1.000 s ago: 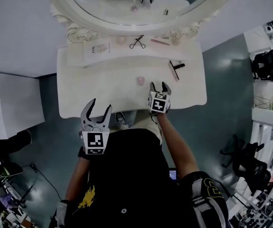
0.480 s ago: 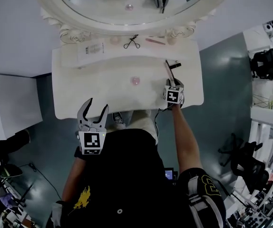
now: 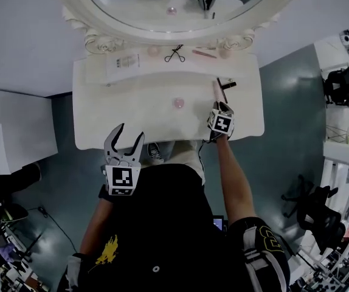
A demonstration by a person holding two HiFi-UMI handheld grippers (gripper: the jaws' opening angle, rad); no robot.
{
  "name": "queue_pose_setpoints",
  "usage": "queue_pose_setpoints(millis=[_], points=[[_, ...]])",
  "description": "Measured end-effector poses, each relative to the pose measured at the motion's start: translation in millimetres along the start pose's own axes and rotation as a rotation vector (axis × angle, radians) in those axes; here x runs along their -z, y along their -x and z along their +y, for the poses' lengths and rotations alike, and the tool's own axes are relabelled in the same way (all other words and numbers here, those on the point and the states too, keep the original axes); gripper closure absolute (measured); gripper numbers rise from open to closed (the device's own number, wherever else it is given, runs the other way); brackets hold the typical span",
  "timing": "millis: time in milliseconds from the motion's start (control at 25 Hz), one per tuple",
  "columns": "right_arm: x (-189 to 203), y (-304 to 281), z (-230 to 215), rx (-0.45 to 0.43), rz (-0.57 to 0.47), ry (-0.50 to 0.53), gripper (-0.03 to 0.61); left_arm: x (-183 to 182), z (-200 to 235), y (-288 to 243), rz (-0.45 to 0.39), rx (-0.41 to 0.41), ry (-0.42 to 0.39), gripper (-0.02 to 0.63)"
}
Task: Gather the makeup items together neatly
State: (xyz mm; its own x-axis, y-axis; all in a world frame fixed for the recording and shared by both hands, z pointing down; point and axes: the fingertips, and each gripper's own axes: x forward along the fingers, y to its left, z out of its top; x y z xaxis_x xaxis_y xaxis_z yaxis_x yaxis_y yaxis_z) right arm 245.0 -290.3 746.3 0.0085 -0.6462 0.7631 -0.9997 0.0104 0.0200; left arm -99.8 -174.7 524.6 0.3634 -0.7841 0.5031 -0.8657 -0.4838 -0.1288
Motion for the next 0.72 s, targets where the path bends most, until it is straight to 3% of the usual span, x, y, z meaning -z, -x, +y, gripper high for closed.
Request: queue_pose_setpoints(millis=[120,200,440,720], points=[[-4,20,22,-0.021,-0.048,-0.127,0.497,0,0,6,-0.02,-0.003,0.012,0.351],[0,28,50,-0.054,-0.061,-0.156,0.497,1,-1,11,-0.029,0.0,0.009,0.351],[29,31,122,-0.154,-0.028,-0.103,0.499,6,1,28,-0.046,-0.007,0.004,0.352],[40,32,142,-0.168,-0.007,-0.033,0.497,12,8,42,-0.047,-0.046,0.019,0.352]])
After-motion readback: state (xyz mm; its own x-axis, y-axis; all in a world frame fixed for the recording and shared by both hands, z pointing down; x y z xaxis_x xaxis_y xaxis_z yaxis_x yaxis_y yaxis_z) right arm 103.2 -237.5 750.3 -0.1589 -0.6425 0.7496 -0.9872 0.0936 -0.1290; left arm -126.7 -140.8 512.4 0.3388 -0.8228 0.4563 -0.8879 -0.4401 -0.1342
